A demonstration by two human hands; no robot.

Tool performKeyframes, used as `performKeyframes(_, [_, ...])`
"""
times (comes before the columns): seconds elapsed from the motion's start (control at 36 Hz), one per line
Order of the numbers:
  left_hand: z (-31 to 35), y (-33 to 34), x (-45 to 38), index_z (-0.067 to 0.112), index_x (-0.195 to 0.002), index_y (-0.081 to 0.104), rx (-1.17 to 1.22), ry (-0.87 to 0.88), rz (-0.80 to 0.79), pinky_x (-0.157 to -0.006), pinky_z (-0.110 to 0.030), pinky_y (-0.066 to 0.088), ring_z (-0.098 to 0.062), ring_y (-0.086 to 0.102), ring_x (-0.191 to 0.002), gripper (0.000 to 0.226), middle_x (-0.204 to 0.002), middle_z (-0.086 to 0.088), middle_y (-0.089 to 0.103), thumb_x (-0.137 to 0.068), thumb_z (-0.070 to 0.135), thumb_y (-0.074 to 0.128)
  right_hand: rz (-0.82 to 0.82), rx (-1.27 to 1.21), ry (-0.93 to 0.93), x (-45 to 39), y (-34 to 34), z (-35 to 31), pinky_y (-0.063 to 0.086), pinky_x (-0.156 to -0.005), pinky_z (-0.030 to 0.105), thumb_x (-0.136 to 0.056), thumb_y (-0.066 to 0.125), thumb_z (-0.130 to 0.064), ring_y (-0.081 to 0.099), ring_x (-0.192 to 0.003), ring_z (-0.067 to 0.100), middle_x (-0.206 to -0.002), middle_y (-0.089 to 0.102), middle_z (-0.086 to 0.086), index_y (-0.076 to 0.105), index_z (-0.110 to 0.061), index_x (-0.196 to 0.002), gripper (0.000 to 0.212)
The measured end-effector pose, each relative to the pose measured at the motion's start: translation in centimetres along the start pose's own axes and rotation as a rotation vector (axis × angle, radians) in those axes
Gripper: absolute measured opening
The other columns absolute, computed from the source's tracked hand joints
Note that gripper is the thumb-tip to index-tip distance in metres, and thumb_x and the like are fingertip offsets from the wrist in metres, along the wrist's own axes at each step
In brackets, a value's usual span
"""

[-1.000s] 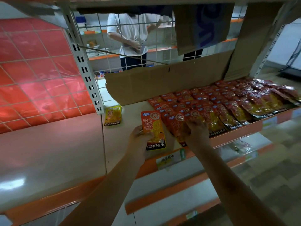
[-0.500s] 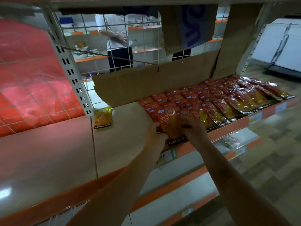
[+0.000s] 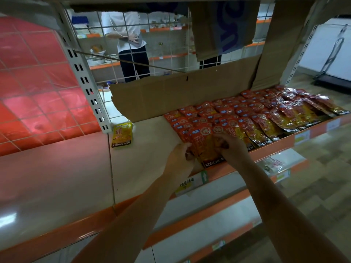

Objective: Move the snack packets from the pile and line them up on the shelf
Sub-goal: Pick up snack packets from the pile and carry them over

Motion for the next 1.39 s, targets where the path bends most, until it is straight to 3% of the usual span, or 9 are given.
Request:
performKeyframes(0.17, [0.7,-0.3,0.2,0.016,-0.129,0.051,-0.106,0.044,-0.035,-0.084,-0.019,0.038,-0.020,0.052,-0.109,0.042,-0.124,-0.004,0.051,-0.088,0.008,0.054,-0.045,0.065,-0.042,0.6,0.1,-0.7,0.041,-0.087,0.022,-0.086,0.054,0.007,0.054,-0.109,0.020,-0.118,0.059,0.009,0.051,-0.013,-0.132,0.051])
performKeyframes(0.36, [0.9,-0.7,0.4,0.014,-0.137,0.044,-0.208,0.103,-0.048,-0.085,-0.012,0.030,-0.018,0.046,-0.119,0.049,-0.135,-0.005,0.045,-0.089,0.007,0.053,-0.035,0.082,-0.011,1.0,0.0,-1.1,0.042,-0.085,0.022,-0.084,0.047,0.014,0.054,-0.112,0.023,-0.121,0.058,0.012,0.051,-0.010,-0.132,0.054])
performKeyframes(0.44, [1.0,-0.9,0.5,0.012,-0.138,0.043,-0.230,0.118,-0.048,-0.085,-0.011,0.029,-0.018,0.046,-0.119,0.049,-0.135,-0.006,0.045,-0.090,0.006,0.052,-0.069,0.126,0.034,0.7,0.0,-0.6,0.045,-0.093,0.028,-0.085,0.047,0.012,0.051,-0.116,0.025,-0.126,0.054,0.013,0.047,-0.012,-0.136,0.056])
performKeyframes(0.56, [0.8,-1.1,0.5,0.011,-0.138,0.042,-0.294,0.139,-0.053,-0.094,-0.019,0.034,-0.021,0.045,-0.122,0.049,-0.133,-0.008,0.046,-0.090,0.007,0.051,-0.067,0.218,0.038,0.6,0.2,-0.5,0.043,-0.100,0.040,-0.083,0.051,0.009,0.046,-0.118,0.029,-0.125,0.050,0.015,0.050,-0.012,-0.134,0.055])
performKeyframes(0.67, [0.1,-1.5,0.5,0.013,-0.143,0.034,-0.397,0.149,-0.063,-0.102,-0.027,0.032,-0.022,0.038,-0.127,0.054,-0.139,-0.007,0.041,-0.092,0.013,0.050,0.008,0.335,0.014,1.0,0.5,-1.3,0.040,-0.100,0.040,-0.079,0.057,0.003,0.039,-0.120,0.031,-0.127,0.047,0.011,0.058,-0.015,-0.125,0.049])
performKeyframes(0.86, [-1.4,-4.2,1.3,0.015,-0.144,0.030,-0.548,0.154,-0.020,-0.101,-0.031,0.034,-0.024,0.036,-0.125,0.054,-0.142,-0.005,0.036,-0.093,0.018,0.048,0.008,0.363,-0.241,2.1,3.7,-5.6,0.033,-0.098,0.032,-0.079,0.066,-0.014,0.036,-0.123,0.030,-0.127,0.049,0.010,0.064,-0.010,-0.115,0.036])
performKeyframes(0.97, [-3.1,-7.2,2.6,0.017,-0.145,0.028,-0.601,0.081,0.048,-0.101,-0.032,0.033,-0.023,0.035,-0.125,0.055,-0.142,-0.005,0.035,-0.093,0.019,0.046,-0.124,0.334,-0.289,1.9,7.1,-8.6,0.032,-0.096,0.026,-0.085,0.053,-0.003,0.035,-0.121,0.022,-0.127,0.044,0.005,0.056,-0.013,-0.125,0.040])
performKeyframes(1.22, [-10.1,-17.4,8.3,0.016,-0.144,0.031,-0.645,-0.084,0.237,-0.102,-0.034,0.035,-0.025,0.037,-0.126,0.053,-0.143,-0.005,0.037,-0.093,0.019,0.045,-0.232,0.284,-0.547,3.6,16.7,-18.1,0.040,-0.093,0.034,-0.079,0.058,0.003,0.049,-0.109,0.032,-0.118,0.057,0.013,0.065,-0.006,-0.115,0.038])
performKeyframes(1.39, [-16.1,-25.0,13.2,0.017,-0.144,0.033,-0.680,-0.132,0.355,-0.100,-0.032,0.037,-0.023,0.041,-0.124,0.049,-0.144,-0.006,0.040,-0.096,0.023,0.041,-0.298,0.338,-0.678,5.8,24.0,-24.8,0.035,-0.098,0.029,-0.086,0.054,-0.004,0.046,-0.114,0.025,-0.123,0.053,0.007,0.060,-0.013,-0.123,0.039])
Point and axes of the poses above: each hand's wrist, its own x-axis away from the middle knuckle, its own y-axis out of the palm, z = x × y, the point moved 2 cm from there along -x, towards the middle knuckle
